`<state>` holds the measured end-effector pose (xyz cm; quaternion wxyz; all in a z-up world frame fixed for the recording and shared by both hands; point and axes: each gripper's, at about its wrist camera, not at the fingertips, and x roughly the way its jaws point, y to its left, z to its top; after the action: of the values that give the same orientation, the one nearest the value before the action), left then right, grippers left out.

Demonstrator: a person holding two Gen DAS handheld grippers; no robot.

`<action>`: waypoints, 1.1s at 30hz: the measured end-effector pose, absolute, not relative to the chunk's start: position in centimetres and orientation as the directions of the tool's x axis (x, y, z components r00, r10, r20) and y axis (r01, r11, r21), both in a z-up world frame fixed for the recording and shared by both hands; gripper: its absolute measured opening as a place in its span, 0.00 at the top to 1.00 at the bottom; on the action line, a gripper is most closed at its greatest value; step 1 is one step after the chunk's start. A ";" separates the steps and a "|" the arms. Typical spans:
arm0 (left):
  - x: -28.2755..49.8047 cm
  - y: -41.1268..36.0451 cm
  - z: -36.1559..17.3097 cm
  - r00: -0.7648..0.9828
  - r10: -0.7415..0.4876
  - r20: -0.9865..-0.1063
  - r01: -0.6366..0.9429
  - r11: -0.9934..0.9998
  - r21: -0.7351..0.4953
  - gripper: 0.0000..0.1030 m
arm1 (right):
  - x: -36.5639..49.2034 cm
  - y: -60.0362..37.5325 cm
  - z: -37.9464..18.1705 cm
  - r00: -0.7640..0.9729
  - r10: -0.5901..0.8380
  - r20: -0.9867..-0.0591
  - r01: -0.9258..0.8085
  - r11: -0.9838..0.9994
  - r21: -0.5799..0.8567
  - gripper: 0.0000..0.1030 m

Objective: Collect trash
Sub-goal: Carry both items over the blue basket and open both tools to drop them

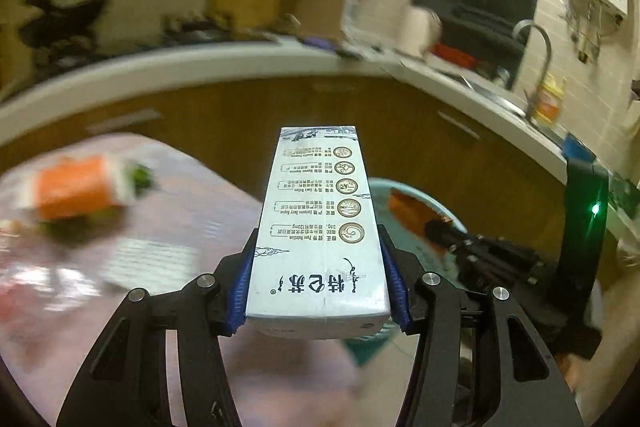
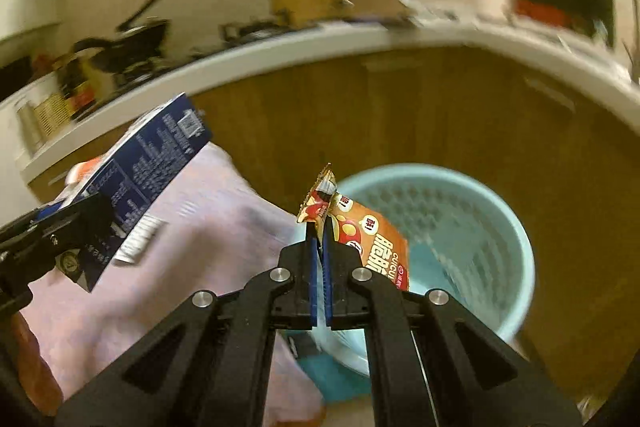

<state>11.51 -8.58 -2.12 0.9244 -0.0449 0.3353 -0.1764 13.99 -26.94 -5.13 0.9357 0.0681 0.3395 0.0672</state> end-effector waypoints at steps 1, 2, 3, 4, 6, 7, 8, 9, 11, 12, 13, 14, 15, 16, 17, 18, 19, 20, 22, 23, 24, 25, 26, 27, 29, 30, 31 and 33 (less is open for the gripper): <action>12.3 -9.4 -2.8 0.688 -0.373 -0.622 0.305 0.927 -0.219 0.50 | 14.1 -28.0 -5.8 0.749 0.170 -0.641 -0.059 0.980 0.190 0.99; 13.4 -10.4 -3.8 0.648 -0.395 -0.651 0.308 0.918 -0.250 0.50 | 14.4 -29.0 -6.5 0.733 0.174 -0.657 -0.040 0.976 0.214 0.99; 14.5 -11.1 -4.7 0.617 -0.411 -0.671 0.307 0.911 -0.275 0.50 | 14.6 -29.8 -7.2 0.721 0.179 -0.669 -0.026 0.972 0.233 0.99; 15.5 -11.8 -5.5 0.590 -0.422 -0.688 0.305 0.906 -0.294 0.50 | 14.9 -30.7 -7.8 0.708 0.184 -0.682 -0.009 0.968 0.253 0.99; 17.2 -13.1 -7.4 0.543 -0.435 -0.719 0.298 0.900 -0.319 0.50 | 15.4 -31.6 -8.8 0.691 0.189 -0.698 0.013 0.962 0.273 0.99; 17.8 -13.6 -8.3 0.525 -0.438 -0.729 0.294 0.898 -0.328 0.50 | 15.6 -31.9 -9.1 0.684 0.193 -0.703 0.019 0.959 0.282 0.99; 18.5 -14.1 -9.3 0.513 -0.435 -0.740 0.286 0.899 -0.330 0.50 | 15.9 -32.2 -9.6 0.676 0.201 -0.709 0.023 0.956 0.293 0.99; 18.8 -14.5 -9.9 0.505 -0.433 -0.747 0.283 0.900 -0.331 0.50 | 16.2 -32.5 -10.0 0.668 0.206 -0.716 0.029 0.953 0.301 0.99; 19.3 -15.0 -10.9 0.488 -0.427 -0.761 0.273 0.903 -0.331 0.50 | 16.5 -32.8 -10.6 0.654 0.224 -0.722 0.031 0.946 0.321 0.99; 19.5 -15.1 -11.3 0.482 -0.424 -0.767 0.271 0.905 -0.330 0.49 | 16.8 -33.0 -10.9 0.648 0.234 -0.725 0.035 0.942 0.335 0.99; 19.7 -15.2 -11.7 0.475 -0.418 -0.774 0.267 0.907 -0.326 0.49 | 17.0 -33.2 -11.1 0.644 0.233 -0.729 0.045 0.940 0.339 0.99; 19.9 -15.3 -11.9 0.465 -0.418 -0.781 0.267 0.907 -0.327 0.49 | 17.2 -33.4 -11.4 0.641 0.235 -0.731 0.049 0.938 0.344 0.98; 20.0 -15.5 -11.9 0.458 -0.414 -0.786 0.269 0.908 -0.321 0.49 | 17.3 -33.5 -11.6 0.636 0.244 -0.732 0.051 0.933 0.355 0.98; 20.0 -15.8 -11.8 0.458 -0.413 -0.788 0.274 0.908 -0.317 0.44 | 17.2 -33.6 -11.8 0.633 0.251 -0.733 0.052 0.930 0.364 0.98; 20.1 -16.2 -11.7 0.452 -0.421 -0.786 0.283 0.904 -0.320 0.41 | 17.3 -33.7 -11.9 0.628 0.257 -0.735 0.055 0.927 0.371 0.97; 20.0 -16.3 -11.6 0.454 -0.419 -0.786 0.288 0.904 -0.316 0.37 | 17.3 -33.7 -11.9 0.626 0.260 -0.735 0.056 0.925 0.375 0.96; 19.9 -16.4 -11.5 0.465 -0.406 -0.787 0.285 0.910 -0.302 0.33 | 17.3 -33.8 -11.9 0.626 0.262 -0.734 0.055 0.925 0.376 0.96; 19.8 -16.2 -11.5 0.470 -0.403 -0.785 0.283 0.912 -0.298 0.31 | 17.2 -33.9 -11.8 0.627 0.262 -0.734 0.056 0.924 0.377 0.96; 19.5 -15.8 -11.4 0.469 -0.410 -0.782 0.280 0.909 -0.308 0.31 | 16.9 -33.8 -11.7 0.631 0.262 -0.731 0.056 0.924 0.379 0.95; 19.3 -15.5 -11.3 0.471 -0.412 -0.780 0.274 0.909 -0.315 0.31 | 16.8 -33.9 -11.5 0.634 0.259 -0.729 0.057 0.924 0.378 0.93; 19.2 -15.1 -11.2 0.474 -0.417 -0.776 0.270 0.907 -0.323 0.31 | 16.6 -33.9 -11.3 0.637 0.253 -0.728 0.059 0.926 0.374 0.91; 19.0 -14.8 -11.2 0.477 -0.422 -0.771 0.269 0.905 -0.330 0.31 | 16.5 -33.9 -11.1 0.640 0.250 -0.727 0.059 0.927 0.371 0.86; 18.8 -14.5 -11.0 0.481 -0.426 -0.766 0.266 0.904 -0.335 0.31 | 16.3 -33.8 -10.9 0.645 0.246 -0.724 0.057 0.929 0.366 0.77; 18.6 -14.1 -10.7 0.489 -0.429 -0.759 0.264 0.902 -0.341 0.31 | 16.1 -33.6 -10.6 0.650 0.240 -0.721 0.055 0.931 0.360 0.71; 18.3 -13.5 -9.9 0.505 -0.435 -0.745 0.263 0.900 -0.347 0.31 | 15.7 -33.5 -10.0 0.665 0.228 -0.711 0.054 0.935 0.351 0.54; 18.0 -13.2 -9.5 0.514 -0.438 -0.737 0.263 0.899 -0.350 0.31 | 15.5 -33.2 -9.5 0.671 0.224 -0.706 0.049 0.938 0.344 0.54; 17.6 -12.7 -8.9 0.528 -0.442 -0.726 0.263 0.897 -0.355 0.31 | 15.3 -32.8 -9.0 0.677 0.230 -0.699 0.036 0.938 0.344 0.54; 16.5 -11.6 -7.8 0.559 -0.441 -0.702 0.265 0.897 -0.353 0.31 | 14.7 -32.0 -7.8 0.694 0.238 -0.680 0.007 0.942 0.337 0.54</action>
<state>16.52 -11.64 -7.83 0.8767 -0.1039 0.4242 -0.2014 14.67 -31.95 -7.80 0.9065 0.1585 0.3862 0.0638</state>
